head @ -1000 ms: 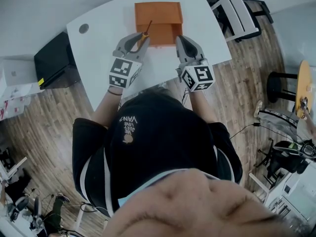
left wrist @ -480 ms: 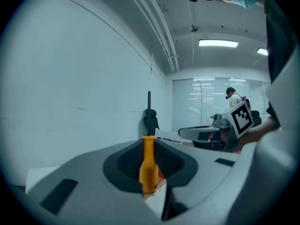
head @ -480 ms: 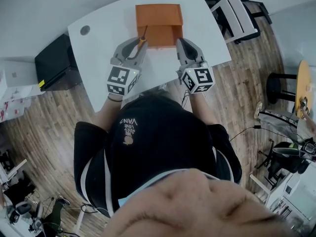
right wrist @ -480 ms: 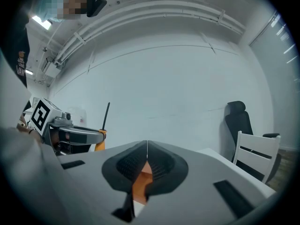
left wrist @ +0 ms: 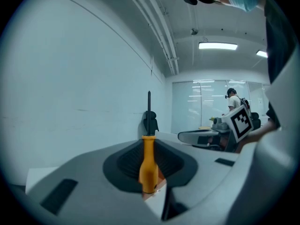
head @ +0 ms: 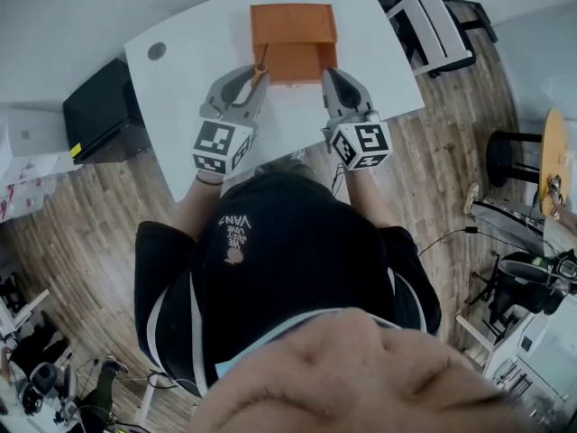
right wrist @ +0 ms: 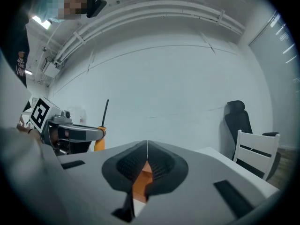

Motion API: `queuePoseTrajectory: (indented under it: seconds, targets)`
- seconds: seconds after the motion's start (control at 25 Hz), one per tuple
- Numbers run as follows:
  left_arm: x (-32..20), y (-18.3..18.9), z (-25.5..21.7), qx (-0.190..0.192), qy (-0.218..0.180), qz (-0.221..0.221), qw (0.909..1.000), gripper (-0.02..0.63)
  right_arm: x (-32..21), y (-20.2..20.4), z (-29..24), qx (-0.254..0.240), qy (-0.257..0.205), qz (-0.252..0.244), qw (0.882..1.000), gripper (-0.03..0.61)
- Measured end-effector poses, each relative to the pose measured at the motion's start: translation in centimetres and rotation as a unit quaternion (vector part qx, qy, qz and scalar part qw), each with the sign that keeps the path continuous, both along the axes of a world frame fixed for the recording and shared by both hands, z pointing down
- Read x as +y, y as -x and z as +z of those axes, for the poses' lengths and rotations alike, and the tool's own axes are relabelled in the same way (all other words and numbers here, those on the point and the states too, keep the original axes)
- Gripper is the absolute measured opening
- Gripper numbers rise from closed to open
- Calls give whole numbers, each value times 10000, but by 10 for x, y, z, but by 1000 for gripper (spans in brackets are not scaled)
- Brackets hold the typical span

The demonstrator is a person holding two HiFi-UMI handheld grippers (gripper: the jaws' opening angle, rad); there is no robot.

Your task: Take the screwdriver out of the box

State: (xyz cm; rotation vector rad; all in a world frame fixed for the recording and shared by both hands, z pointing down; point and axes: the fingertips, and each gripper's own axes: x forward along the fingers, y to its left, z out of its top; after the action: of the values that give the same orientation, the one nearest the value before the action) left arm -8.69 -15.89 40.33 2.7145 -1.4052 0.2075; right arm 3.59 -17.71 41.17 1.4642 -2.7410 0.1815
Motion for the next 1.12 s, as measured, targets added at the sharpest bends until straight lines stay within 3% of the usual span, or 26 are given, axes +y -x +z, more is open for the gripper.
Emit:
queuePoseTrajectory:
  seconds: [1.12]
  targets:
    - [-1,-1,10,50,160,-24,9999,77,1,-4,7,152,95,70,9998,12]
